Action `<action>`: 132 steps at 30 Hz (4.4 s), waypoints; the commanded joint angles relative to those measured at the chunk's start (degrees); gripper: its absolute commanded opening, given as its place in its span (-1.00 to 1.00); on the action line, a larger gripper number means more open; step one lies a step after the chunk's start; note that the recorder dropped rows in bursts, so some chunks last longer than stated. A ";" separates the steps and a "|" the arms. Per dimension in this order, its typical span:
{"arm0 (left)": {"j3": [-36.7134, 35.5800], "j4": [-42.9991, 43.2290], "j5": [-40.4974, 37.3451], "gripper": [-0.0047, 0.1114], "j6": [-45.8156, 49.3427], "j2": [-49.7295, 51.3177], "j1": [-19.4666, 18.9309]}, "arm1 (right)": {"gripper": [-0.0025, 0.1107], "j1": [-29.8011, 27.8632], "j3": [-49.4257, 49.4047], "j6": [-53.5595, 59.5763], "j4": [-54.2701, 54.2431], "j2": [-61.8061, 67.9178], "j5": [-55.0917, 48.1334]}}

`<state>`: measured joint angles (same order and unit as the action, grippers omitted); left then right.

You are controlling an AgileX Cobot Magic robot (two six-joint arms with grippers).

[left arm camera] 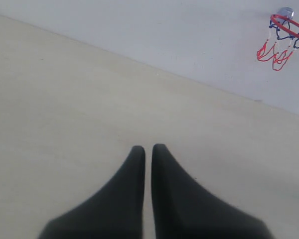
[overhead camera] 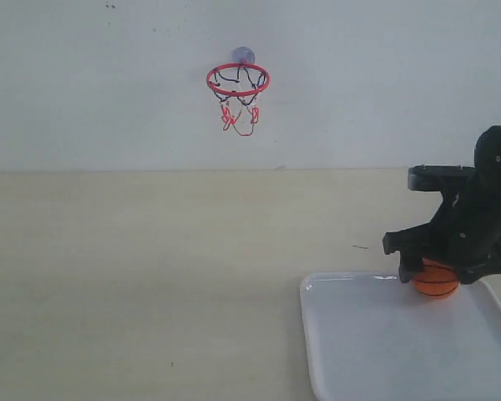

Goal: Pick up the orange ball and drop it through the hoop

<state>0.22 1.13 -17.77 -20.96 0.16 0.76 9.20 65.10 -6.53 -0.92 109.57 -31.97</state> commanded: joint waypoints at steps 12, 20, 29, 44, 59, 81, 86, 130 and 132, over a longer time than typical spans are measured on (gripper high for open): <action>-0.22 0.13 0.21 -0.85 0.07 -0.16 0.45 | -0.95 -0.04 0.55 -0.51 0.11 0.41 2.35; -0.22 0.13 0.21 -0.85 0.07 -0.16 0.45 | -0.96 -0.04 10.87 4.04 -5.25 -6.42 -2.06; -0.22 0.13 0.21 -0.85 0.07 -0.16 0.45 | -0.96 -0.04 30.10 38.39 -55.51 -0.63 -4.86; -0.22 0.13 0.21 -0.85 0.07 -0.16 0.45 | -0.96 5.92 68.12 35.82 -68.26 23.29 -5.88; -0.22 0.13 0.21 -0.85 0.07 -0.16 0.45 | -0.96 9.06 76.87 35.74 -68.50 32.85 0.03; -0.22 0.13 0.21 -0.85 0.07 -0.16 0.45 | 0.57 10.10 76.87 37.00 -66.60 32.85 5.13; -0.22 0.13 0.21 -0.85 0.07 -0.16 0.45 | 0.57 10.10 76.87 34.87 -64.31 32.85 5.42; -0.22 0.13 0.21 -0.85 0.07 -0.16 0.45 | -0.96 -5.20 4.65 40.77 -50.59 -15.77 -12.14; -0.22 0.13 0.21 -0.85 0.07 -0.16 0.45 | -0.96 -5.20 -5.51 44.38 -52.73 -22.84 -6.99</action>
<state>0.22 1.13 -17.77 -20.96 0.16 0.76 4.03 71.54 33.24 -50.98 94.94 -46.58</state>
